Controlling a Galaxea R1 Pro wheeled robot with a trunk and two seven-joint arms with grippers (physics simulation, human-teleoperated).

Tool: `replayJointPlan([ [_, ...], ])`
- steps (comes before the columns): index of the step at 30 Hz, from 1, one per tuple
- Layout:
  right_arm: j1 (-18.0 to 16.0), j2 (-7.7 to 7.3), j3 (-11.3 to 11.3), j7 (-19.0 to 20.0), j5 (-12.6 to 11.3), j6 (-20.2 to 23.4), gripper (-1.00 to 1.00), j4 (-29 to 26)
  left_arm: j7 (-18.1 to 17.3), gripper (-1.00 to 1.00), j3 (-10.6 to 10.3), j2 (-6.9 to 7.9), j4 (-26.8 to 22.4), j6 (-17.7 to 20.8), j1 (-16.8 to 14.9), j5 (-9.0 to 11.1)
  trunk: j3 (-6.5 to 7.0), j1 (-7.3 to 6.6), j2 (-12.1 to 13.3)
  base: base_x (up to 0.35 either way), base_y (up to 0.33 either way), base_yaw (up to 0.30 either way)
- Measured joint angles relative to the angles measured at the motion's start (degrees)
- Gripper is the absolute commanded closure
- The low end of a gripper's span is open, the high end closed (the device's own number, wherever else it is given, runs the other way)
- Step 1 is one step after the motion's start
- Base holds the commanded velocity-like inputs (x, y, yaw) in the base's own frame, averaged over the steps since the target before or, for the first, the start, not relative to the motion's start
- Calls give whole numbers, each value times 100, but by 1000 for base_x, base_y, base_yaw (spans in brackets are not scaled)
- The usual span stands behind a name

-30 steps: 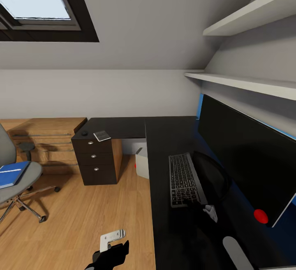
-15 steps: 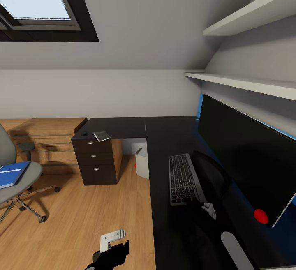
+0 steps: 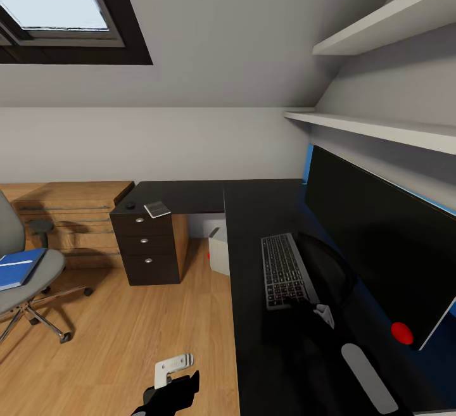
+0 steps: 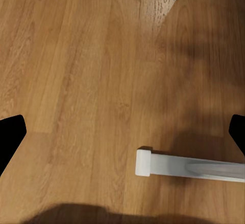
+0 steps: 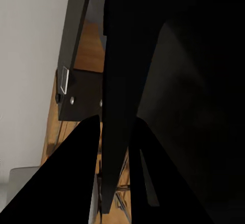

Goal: In the bedroom, organize the workspace by keeping the computer under the desk, ensuring the monitor is on the desk, placing the keyboard on the desk next to the monitor, placing the mouse on the desk next to the keyboard, moving the folder from the swivel chair onto the desk next to the mouse, stacking the notebook on top of the folder with the pen on top of the notebook, and positioning the swivel chair next to the desk.

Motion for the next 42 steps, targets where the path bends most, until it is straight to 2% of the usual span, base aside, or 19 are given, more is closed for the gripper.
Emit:
replayJointPlan([
  [28,-100,4,-1,-73,-20,2,100,61,8,-100,-5,-13,3,0,4,1,0,0,0,0,0,0],
  [31,-375,27,7,-331,-15,-2,100,180,12,-100,-14,-14,7,0,0,-4,0,0,0,0,0,0],
  [37,-902,36,10,-300,-23,-5,100,792,9,-100,-6,-1,6,0,2,-6,0,0,0,0,0,0],
  [42,-1045,36,12,-317,-31,-11,100,944,9,-100,-1,0,6,0,0,0,0,0,0,0,0,0],
])
